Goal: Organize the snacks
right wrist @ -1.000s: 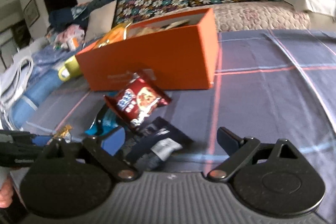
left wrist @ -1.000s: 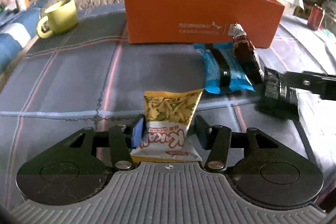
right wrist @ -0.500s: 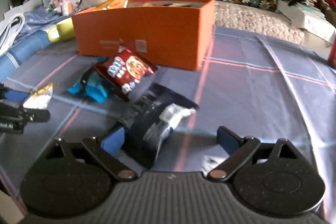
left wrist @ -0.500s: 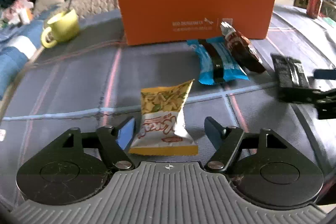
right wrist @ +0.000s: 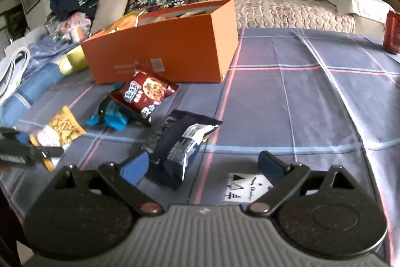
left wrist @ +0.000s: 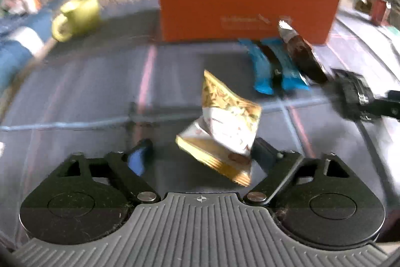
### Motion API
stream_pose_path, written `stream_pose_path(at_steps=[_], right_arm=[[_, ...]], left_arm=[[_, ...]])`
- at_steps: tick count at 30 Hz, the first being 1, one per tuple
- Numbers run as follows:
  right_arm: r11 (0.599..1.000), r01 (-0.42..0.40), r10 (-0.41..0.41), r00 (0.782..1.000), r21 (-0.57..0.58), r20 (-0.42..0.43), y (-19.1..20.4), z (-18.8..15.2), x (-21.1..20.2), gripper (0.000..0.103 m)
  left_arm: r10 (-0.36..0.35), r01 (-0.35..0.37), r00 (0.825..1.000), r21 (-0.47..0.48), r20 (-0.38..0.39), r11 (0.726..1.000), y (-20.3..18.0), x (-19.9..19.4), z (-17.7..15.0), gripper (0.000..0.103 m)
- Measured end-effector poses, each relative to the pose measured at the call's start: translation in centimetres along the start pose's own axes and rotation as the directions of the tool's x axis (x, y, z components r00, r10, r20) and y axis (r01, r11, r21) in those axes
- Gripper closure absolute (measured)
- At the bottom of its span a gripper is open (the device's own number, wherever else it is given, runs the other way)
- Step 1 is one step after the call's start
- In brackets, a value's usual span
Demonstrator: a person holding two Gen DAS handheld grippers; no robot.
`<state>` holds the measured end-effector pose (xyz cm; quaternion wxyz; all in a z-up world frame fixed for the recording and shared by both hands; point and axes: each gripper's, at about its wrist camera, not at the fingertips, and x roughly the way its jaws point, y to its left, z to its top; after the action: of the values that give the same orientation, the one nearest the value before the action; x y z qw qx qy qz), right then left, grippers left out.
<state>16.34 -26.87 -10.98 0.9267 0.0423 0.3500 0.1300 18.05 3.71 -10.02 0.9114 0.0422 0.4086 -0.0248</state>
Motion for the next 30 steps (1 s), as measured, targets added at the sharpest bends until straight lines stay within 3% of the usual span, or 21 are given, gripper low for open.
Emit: stream_pose_path(at_steps=[1,3,4,8,13,16,19,22,23,25,26,27,30], right_arm=[[1.0,-0.002,0.002,1.0,0.01,0.003,-0.1,-0.1,0.0,0.009],[0.999,-0.006,0.006,1.0,0.033,0.013,-0.5,-0.1,-0.3,0.009],[0.999,-0.013,0.011,1.0,0.047,0.023,-0.6,0.0,-0.4,0.009],[0.997,-0.045,0.042,0.998,0.059,0.043,-0.2,0.6,-0.4,0.009],[0.999,-0.048,0.048,0.999,-0.01,0.002,2.6,1.5,2.2,0.009],[0.996,0.024,-0.025,1.0,-0.086,-0.009,4.1,1.7,3.7,0.009],[0.99,0.063,-0.064,0.998,-0.123,-0.006,4.5,1.8,4.4,0.009],[0.986,0.068,-0.071,0.997,-0.153,-0.011,4.4,1.6,4.1,0.012],[0.983,0.076,-0.078,0.997,-0.168,-0.008,4.4,1.5,3.9,0.018],[0.982,0.064,-0.066,0.998,-0.177,-0.007,4.3,1.4,3.1,0.04],[0.983,0.056,-0.058,0.998,-0.175,-0.01,4.0,1.3,2.7,0.043],[0.983,0.047,-0.05,0.999,-0.175,-0.013,3.9,1.1,2.4,0.043],[0.981,0.032,-0.036,0.999,-0.193,-0.02,3.7,0.2,1.1,0.043]], left_arm=[[0.008,-0.008,1.0,0.0,-0.002,1.0,-0.1,0.0,0.1,0.032],[-0.003,0.003,1.0,-0.011,-0.009,1.0,0.0,-0.3,0.4,0.048],[-0.015,0.015,1.0,-0.018,-0.003,1.0,0.1,-0.7,0.5,0.047],[-0.028,0.033,0.997,-0.059,0.076,0.998,0.8,-2.6,0.5,0.028],[0.009,-0.006,0.998,-0.047,0.068,0.999,0.6,-1.9,1.2,0.028],[-0.015,0.018,0.998,-0.051,0.064,0.999,0.2,-1.2,1.3,0.028],[0.005,-0.005,0.998,-0.006,0.07,1.0,-1.0,0.3,1.3,0.028],[0.025,-0.027,0.998,0.035,0.063,0.999,-2.0,1.4,1.3,0.041],[0.021,-0.023,0.997,0.039,0.075,0.999,-2.2,1.4,1.2,0.045],[0.01,-0.014,0.996,0.048,0.084,0.999,-2.5,1.2,1.0,0.055],[0.005,-0.01,0.996,0.053,0.085,0.999,-2.6,1.0,0.9,0.065],[-0.001,-0.003,0.997,0.057,0.082,0.998,-2.6,0.8,0.7,0.076],[-0.01,0.004,0.997,0.069,0.074,0.998,-2.8,-0.1,0.1,0.085]])
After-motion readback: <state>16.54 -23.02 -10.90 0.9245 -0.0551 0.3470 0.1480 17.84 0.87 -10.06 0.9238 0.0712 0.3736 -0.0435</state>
